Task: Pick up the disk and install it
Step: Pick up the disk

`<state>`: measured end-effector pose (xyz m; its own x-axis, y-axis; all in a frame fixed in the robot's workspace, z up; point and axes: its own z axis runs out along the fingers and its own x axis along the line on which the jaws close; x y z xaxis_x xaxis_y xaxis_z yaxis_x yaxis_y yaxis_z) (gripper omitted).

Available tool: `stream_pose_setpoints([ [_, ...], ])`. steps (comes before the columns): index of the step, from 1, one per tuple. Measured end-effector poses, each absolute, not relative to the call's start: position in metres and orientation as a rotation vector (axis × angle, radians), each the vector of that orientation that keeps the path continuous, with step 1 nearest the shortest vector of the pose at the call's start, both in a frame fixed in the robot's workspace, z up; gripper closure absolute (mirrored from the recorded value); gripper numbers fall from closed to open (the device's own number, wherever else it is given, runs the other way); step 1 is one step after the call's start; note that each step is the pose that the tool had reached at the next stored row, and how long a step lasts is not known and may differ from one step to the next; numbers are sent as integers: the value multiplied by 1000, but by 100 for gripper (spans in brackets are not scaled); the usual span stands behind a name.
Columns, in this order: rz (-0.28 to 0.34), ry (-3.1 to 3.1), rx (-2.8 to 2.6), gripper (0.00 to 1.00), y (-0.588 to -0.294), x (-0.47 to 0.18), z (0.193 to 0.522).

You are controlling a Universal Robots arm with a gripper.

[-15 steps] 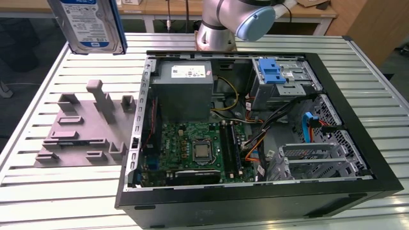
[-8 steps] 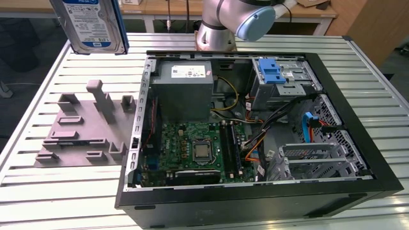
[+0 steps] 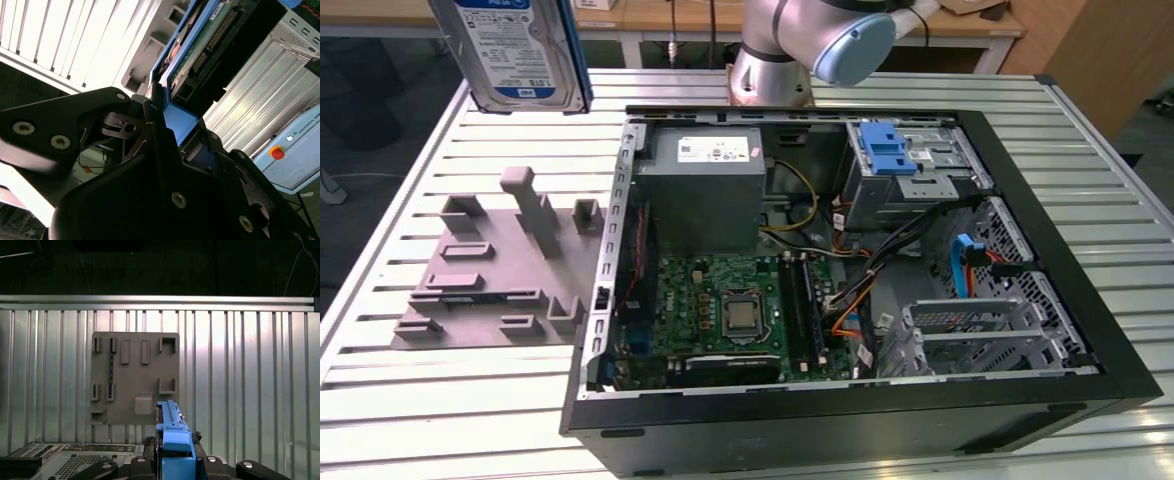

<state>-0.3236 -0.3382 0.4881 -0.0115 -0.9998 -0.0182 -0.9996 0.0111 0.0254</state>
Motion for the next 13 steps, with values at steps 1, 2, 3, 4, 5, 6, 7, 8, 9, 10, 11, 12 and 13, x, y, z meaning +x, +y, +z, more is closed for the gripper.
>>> stream_pose_setpoints([
  [1,-48,-2230,2205,64,-338,-323,488],
  [2,-48,-2230,2205,64,-338,-323,488],
  [3,-48,-2230,2205,64,-338,-322,488],
  [4,-48,-2230,2205,64,-338,-322,488],
  [5,-48,-2230,2205,64,-338,-321,488],
  [6,-48,-2230,2205,64,-338,-321,488],
  [7,-48,-2230,2205,64,-338,-320,488],
  [8,-48,-2230,2205,64,-338,-320,488],
  [9,-49,-2230,2205,64,-338,-319,488],
  [10,-48,-2230,2205,64,-338,-318,488],
  [11,-48,-2230,2205,64,-338,-317,488],
  [12,-48,-2230,2205,64,-338,-316,488],
  [13,-49,-2230,2205,64,-339,-315,488],
])
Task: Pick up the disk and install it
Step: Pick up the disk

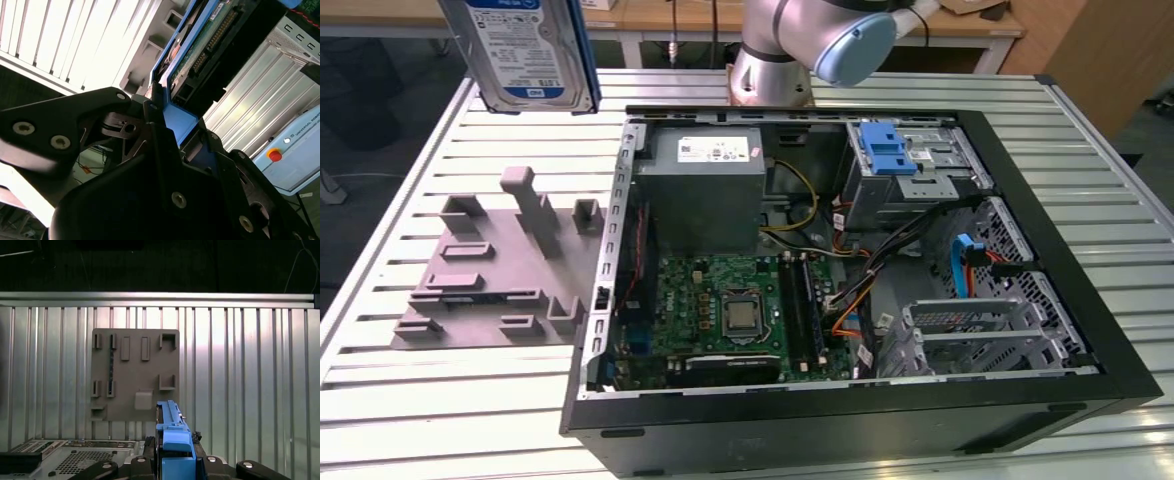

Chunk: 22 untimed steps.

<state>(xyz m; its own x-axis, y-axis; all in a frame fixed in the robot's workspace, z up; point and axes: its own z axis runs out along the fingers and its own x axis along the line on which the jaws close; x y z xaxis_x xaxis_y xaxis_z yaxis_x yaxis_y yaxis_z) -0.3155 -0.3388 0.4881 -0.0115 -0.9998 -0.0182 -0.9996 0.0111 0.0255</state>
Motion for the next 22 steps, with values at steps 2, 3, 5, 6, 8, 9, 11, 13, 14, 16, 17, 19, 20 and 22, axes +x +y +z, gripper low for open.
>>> stream_pose_setpoints([
  [2,-48,-2230,2205,64,-341,-315,488],
  [3,-48,-2230,2205,64,-343,-315,488],
  [5,-48,-2230,2205,64,-347,-315,488],
  [6,-48,-2230,2205,64,-349,-315,488],
  [8,-48,-2230,2205,64,-353,-315,488],
  [9,-48,-2230,2205,64,-355,-315,488],
  [11,-48,-2230,2205,64,-357,-314,488],
  [13,-48,-2230,2205,64,-357,-312,488],
  [14,-48,-2230,2205,64,-357,-310,488],
  [16,-48,-2230,2205,64,-357,-307,488],
  [17,-48,-2230,2205,64,-357,-306,488],
  [19,-48,-2230,2205,64,-357,-303,488],
  [20,-48,-2230,2205,64,-357,-302,488],
  [22,-48,-2230,2205,64,-357,-300,488],
])
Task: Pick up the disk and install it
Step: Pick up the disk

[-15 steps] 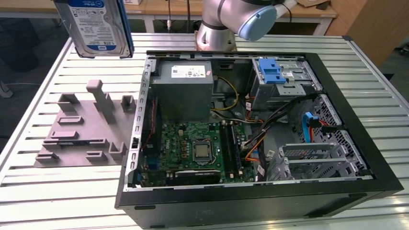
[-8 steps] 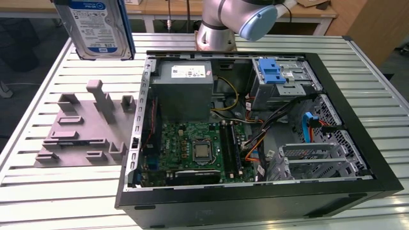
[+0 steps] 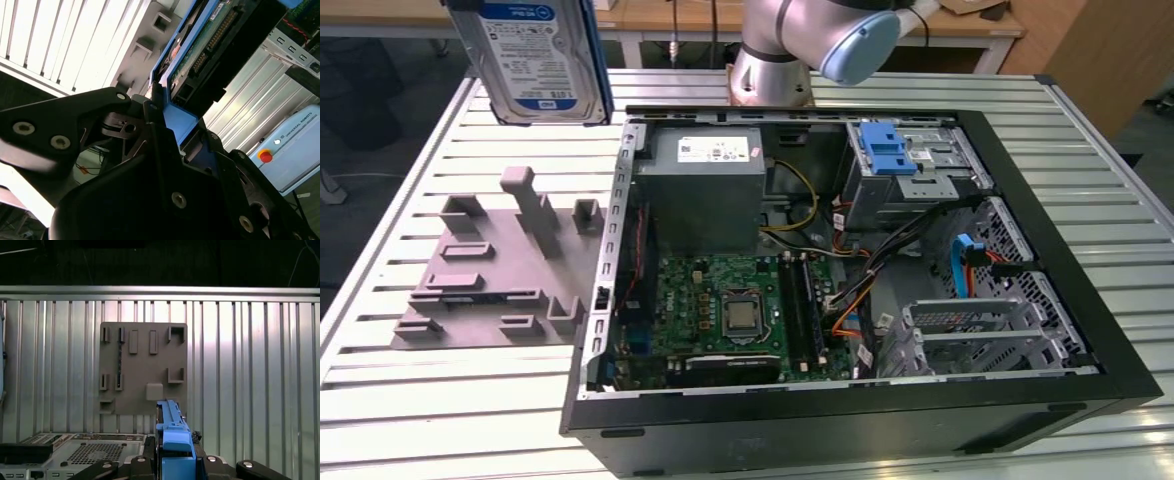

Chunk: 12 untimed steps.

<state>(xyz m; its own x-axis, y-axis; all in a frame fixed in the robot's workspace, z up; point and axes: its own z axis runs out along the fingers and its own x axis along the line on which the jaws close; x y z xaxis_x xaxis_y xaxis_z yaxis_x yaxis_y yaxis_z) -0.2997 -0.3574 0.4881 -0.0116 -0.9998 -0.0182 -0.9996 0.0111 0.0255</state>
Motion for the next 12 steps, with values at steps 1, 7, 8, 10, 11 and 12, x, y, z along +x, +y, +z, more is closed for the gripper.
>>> stream_pose_setpoints([
  [1,-48,-2230,2205,64,-357,-298,488],
  [7,-48,-2230,2205,64,-357,-292,488],
  [8,-48,-2230,2205,64,-357,-292,488],
  [10,-48,-2230,2205,64,-357,-292,488],
  [11,-48,-2230,2205,64,-357,-292,488],
  [12,-48,-2230,2205,64,-357,-292,488],
])
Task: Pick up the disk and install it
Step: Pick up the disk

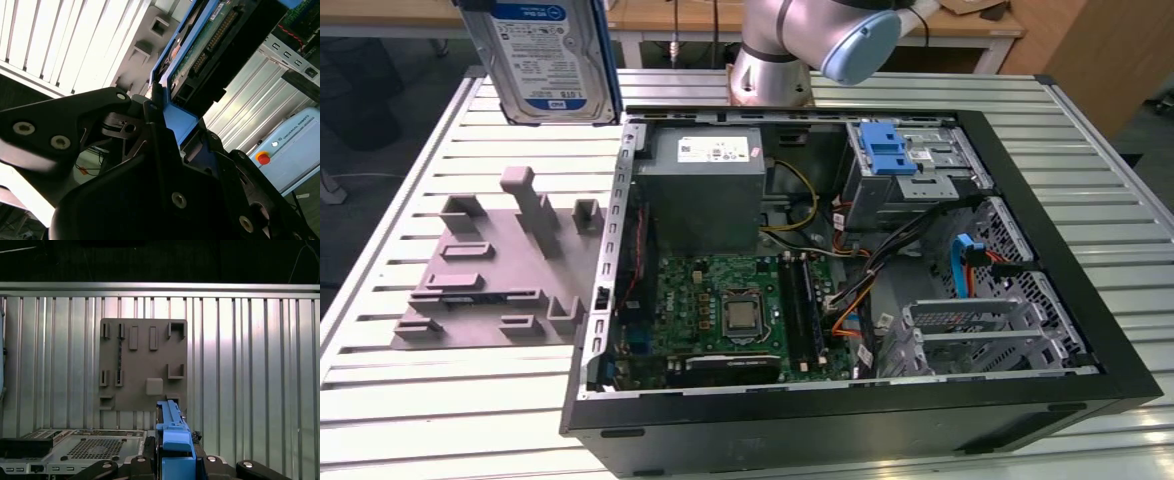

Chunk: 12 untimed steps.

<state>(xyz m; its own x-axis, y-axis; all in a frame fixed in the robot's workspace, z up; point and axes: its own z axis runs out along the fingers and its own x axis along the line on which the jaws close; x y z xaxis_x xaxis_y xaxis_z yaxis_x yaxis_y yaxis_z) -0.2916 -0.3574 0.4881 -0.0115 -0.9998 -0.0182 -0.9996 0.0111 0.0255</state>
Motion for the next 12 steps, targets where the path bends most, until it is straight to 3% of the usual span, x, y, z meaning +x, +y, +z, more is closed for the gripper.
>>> stream_pose_setpoints([
  [12,-48,-2230,2205,64,-374,-291,488],
])
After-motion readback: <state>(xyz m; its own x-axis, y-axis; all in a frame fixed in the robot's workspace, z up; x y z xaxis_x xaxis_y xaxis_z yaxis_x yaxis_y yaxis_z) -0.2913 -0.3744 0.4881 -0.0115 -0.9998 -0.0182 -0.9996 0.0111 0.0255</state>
